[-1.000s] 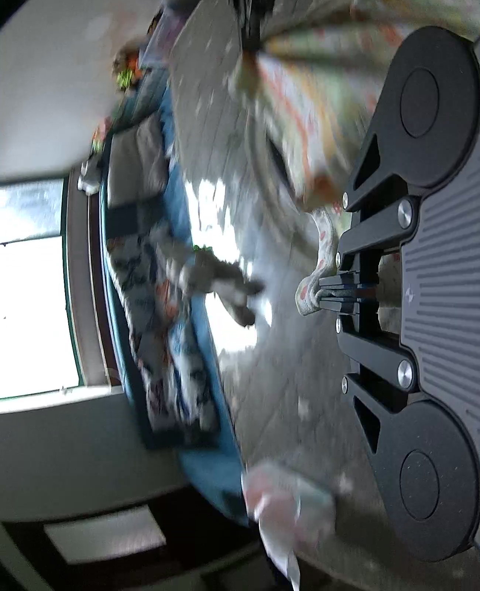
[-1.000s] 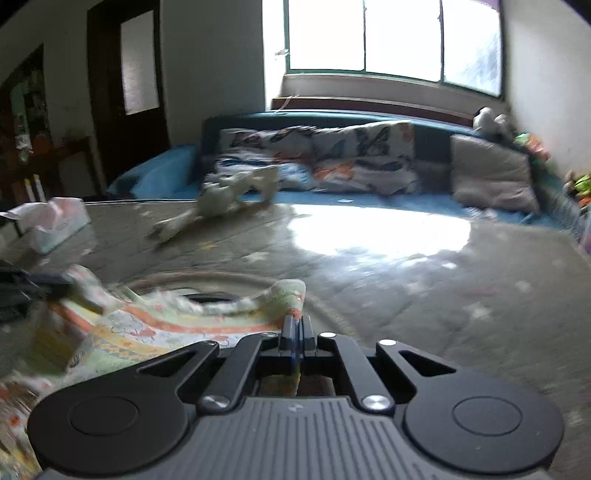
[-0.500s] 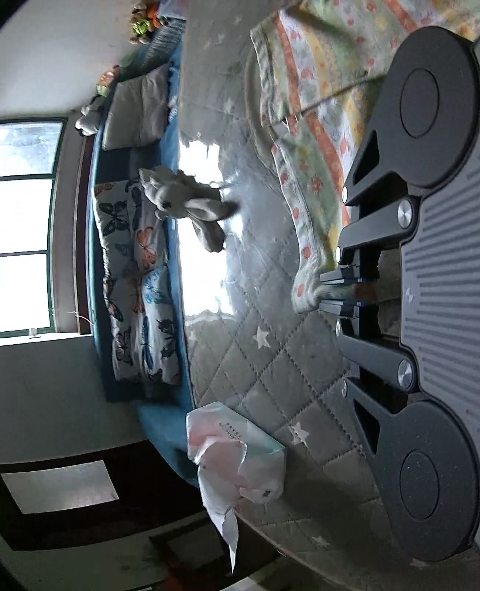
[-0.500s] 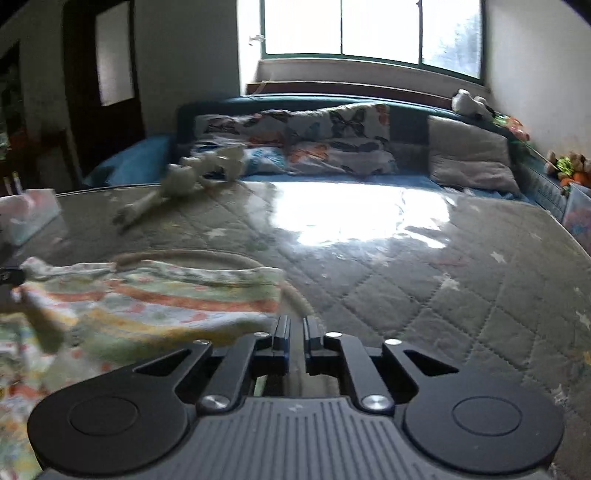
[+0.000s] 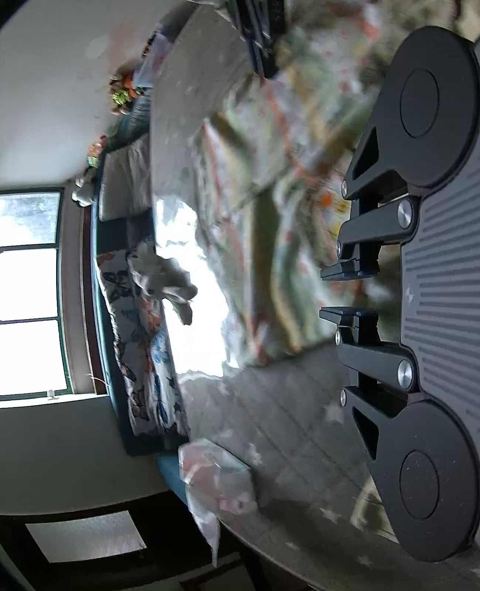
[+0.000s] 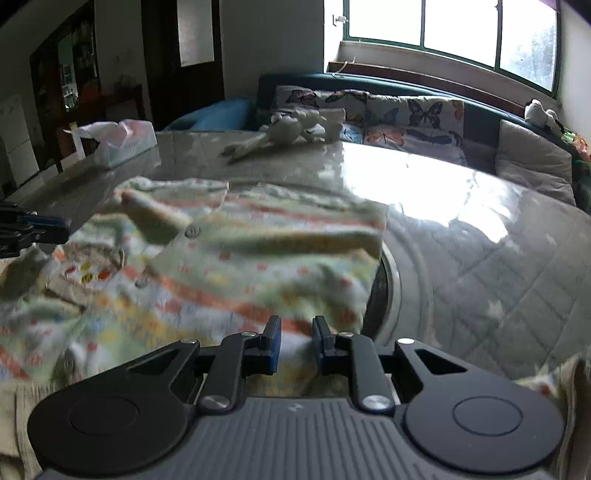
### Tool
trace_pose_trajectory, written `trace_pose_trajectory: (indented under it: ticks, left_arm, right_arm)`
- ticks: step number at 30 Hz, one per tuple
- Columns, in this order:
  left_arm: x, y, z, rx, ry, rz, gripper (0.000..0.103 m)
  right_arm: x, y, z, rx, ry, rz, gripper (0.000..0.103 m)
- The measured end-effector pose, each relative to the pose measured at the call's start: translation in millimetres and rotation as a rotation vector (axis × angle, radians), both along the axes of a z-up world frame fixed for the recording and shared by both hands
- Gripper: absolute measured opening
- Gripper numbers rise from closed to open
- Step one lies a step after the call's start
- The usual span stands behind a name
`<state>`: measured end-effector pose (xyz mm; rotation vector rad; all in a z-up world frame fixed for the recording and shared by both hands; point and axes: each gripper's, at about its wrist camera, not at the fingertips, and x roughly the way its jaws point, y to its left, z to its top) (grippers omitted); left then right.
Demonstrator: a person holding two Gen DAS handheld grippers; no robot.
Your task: Fold clothes
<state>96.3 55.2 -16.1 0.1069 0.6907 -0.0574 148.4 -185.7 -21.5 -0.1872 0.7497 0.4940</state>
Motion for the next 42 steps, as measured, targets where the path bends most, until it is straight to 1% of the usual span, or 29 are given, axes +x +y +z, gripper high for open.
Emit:
trace_pose_trajectory:
  ticks: [3,7,11,13,15,18,21,25,28,30,33,39,42]
  left_arm:
    - [-11,10,-8,-0.01,0.015,0.02,0.016]
    - [-28,21,-9,-0.037,0.005,0.038,0.017]
    - [-38,31,-13,-0.031,-0.009,0.059,0.02]
    - [-41,32,-13,-0.02,-0.015,0.065,0.022]
    - [-45,33,-13,-0.01,-0.02,0.066,0.022]
    - [-45,37,-13,0.001,-0.023,0.067,0.027]
    - [-46,41,-12,0.004,-0.022,0.083,0.033]
    - [-52,35,-4,0.021,-0.026,0.104,0.031]
    - [-61,26,-1,0.021,-0.04,0.086,0.032]
    - [-64,24,-1,0.017,-0.036,0.085,0.032]
    - [-69,26,-8,0.014,-0.018,0.101,0.032]
    - [-76,35,-11,0.0,-0.019,0.141,0.035]
    - [-80,40,-11,-0.002,-0.021,0.165,0.041]
  right_arm:
    - [-10,-10,-2,-0.001,-0.007,-0.017,0.018]
    - [-23,-16,0,0.005,-0.028,-0.017,0.018]
    - [-34,-23,4,0.036,-0.037,-0.026,0.022]
    - [-41,-24,4,0.039,-0.024,-0.028,0.024]
    - [-49,-26,3,0.028,-0.028,-0.02,0.028]
    - [-65,-31,2,-0.001,-0.045,-0.004,0.03]
    - [-73,-39,4,0.007,-0.035,-0.009,0.033]
    - [-85,-55,8,0.057,-0.013,-0.034,0.034]
    - [-86,-66,12,0.103,-0.018,-0.07,0.034]
    - [-81,-82,14,0.151,-0.005,-0.12,0.034]
    - [-74,-100,13,0.169,-0.017,-0.19,0.034]
    - [-44,-142,4,0.136,-0.05,-0.358,0.034]
    - [-33,-164,2,0.107,-0.076,-0.449,0.034]
